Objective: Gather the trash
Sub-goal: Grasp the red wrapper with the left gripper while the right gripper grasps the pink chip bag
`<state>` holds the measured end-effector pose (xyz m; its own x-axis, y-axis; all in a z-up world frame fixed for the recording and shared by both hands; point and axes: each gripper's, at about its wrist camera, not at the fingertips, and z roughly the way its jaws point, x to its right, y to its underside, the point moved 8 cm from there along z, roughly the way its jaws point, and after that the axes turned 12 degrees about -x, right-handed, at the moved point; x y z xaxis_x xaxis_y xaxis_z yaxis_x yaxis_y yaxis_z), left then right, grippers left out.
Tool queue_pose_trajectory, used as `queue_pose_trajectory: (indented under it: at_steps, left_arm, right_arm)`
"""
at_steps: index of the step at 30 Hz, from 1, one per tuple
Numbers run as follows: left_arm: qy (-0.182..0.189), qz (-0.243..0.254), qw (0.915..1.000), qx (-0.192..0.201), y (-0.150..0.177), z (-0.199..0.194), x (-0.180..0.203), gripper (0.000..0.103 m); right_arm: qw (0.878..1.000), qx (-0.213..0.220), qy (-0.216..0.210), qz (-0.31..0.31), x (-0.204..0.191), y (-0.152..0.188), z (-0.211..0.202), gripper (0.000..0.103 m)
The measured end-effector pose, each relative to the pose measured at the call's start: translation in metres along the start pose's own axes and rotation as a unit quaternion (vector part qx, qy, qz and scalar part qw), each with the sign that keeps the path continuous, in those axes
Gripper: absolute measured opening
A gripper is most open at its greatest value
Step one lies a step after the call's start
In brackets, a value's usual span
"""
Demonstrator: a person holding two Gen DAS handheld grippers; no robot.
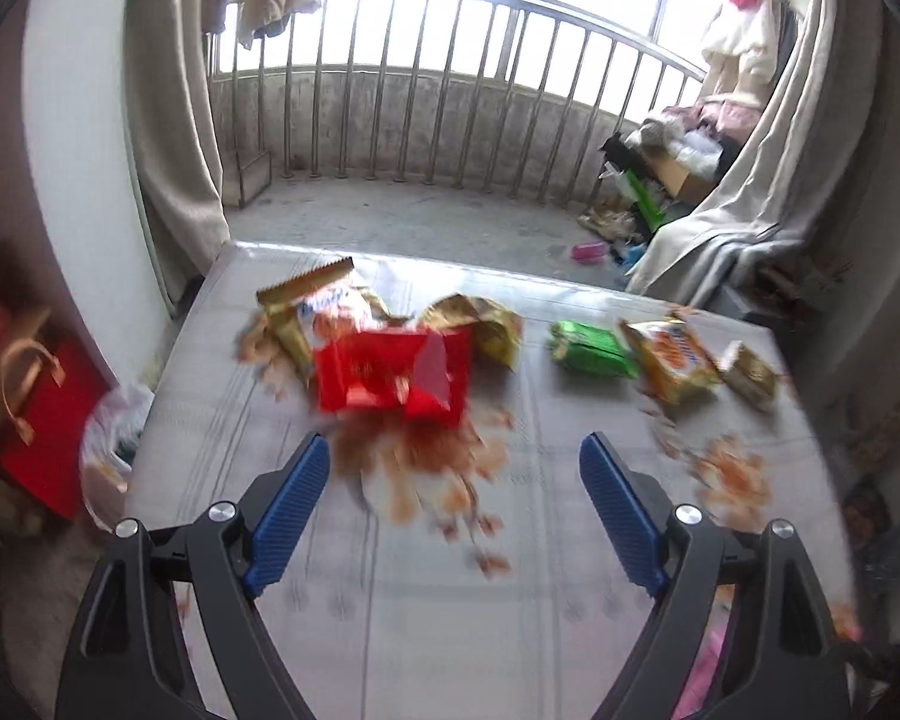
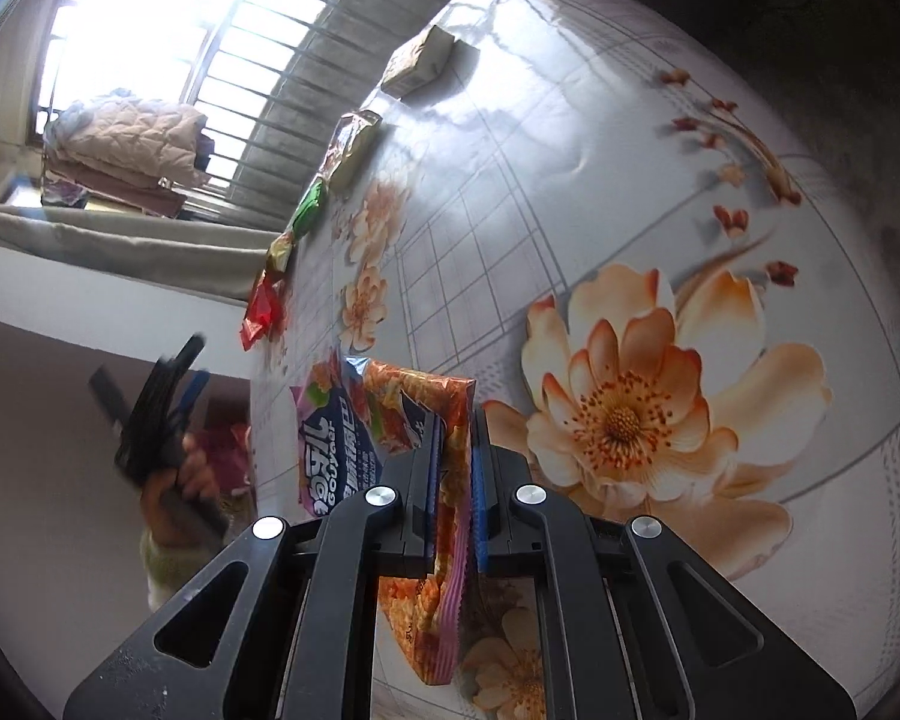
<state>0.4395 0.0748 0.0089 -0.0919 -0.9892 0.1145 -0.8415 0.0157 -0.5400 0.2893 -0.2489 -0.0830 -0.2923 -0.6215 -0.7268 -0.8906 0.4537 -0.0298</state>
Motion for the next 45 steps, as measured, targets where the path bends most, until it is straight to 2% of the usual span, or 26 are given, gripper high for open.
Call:
queue_pose_trajectory:
  at_steps: [5, 7, 9, 11, 12, 13, 15, 20, 26, 32, 35, 40, 45]
  left_arm:
    - [-0.078, 0.046, 0.9952, -0.037, -0.035, 0.072, 0.009, 0.076]
    - [-0.112, 0.062, 0.9902, -0.055, -0.040, 0.096, 0.009, 0.073]
    - [-0.158, 0.080, 0.9817, -0.071, -0.042, 0.118, 0.007, 0.068]
    - [-0.180, 0.087, 0.9770, -0.074, -0.044, 0.127, 0.005, 0.062]
    - [-0.193, 0.088, 0.9750, -0.065, -0.046, 0.128, 0.004, 0.058]
    - [-0.199, 0.091, 0.9733, -0.068, -0.046, 0.130, 0.003, 0.055]
    - [-0.197, 0.088, 0.9740, -0.069, -0.046, 0.131, 0.003, 0.038]
    - [-0.190, 0.093, 0.9753, -0.062, -0.040, 0.124, 0.006, 0.022]
    - [-0.146, 0.076, 0.9852, -0.049, -0.026, 0.089, 0.007, 0.011]
    - [-0.061, 0.054, 0.9965, -0.020, -0.001, 0.025, 0.002, 0.009]
    - [-0.018, 0.047, 0.9987, -0.008, 0.017, -0.010, 0.000, 0.008]
    - [0.031, 0.039, 0.9987, 0.010, 0.058, -0.065, 0.005, 0.008]
    - [0.072, 0.037, 0.9967, 0.007, 0.105, -0.096, 0.025, 0.008]
  right_arm:
    - [1.000, -0.005, -0.008, 0.016, 0.008, -0.001, 0.005, 0.008]
    - [1.000, -0.009, -0.011, 0.020, 0.011, 0.000, 0.006, 0.008]
    - [1.000, -0.014, -0.012, 0.023, 0.015, 0.002, 0.007, 0.009]
    - [0.999, -0.016, -0.016, 0.025, 0.016, 0.003, 0.008, 0.010]
    - [1.000, 0.005, 0.013, 0.024, 0.020, -0.001, 0.009, 0.010]
    - [1.000, 0.004, 0.012, 0.025, 0.021, -0.001, 0.009, 0.010]
    - [1.000, 0.002, 0.009, 0.025, 0.021, -0.001, 0.011, 0.010]
    - [1.000, 0.001, -0.001, 0.025, 0.020, 0.001, 0.011, 0.010]
    - [1.000, 0.008, -0.011, 0.017, 0.013, 0.008, 0.002, 0.006]
    - [0.999, 0.022, -0.028, 0.009, 0.006, 0.021, -0.014, 0.004]
    - [0.999, 0.028, -0.041, 0.008, 0.003, 0.031, -0.022, 0.002]
    - [0.997, 0.050, -0.051, 0.000, 0.000, 0.047, -0.042, 0.001]
    - [0.994, 0.089, -0.067, -0.006, 0.005, 0.065, -0.074, 0.001]
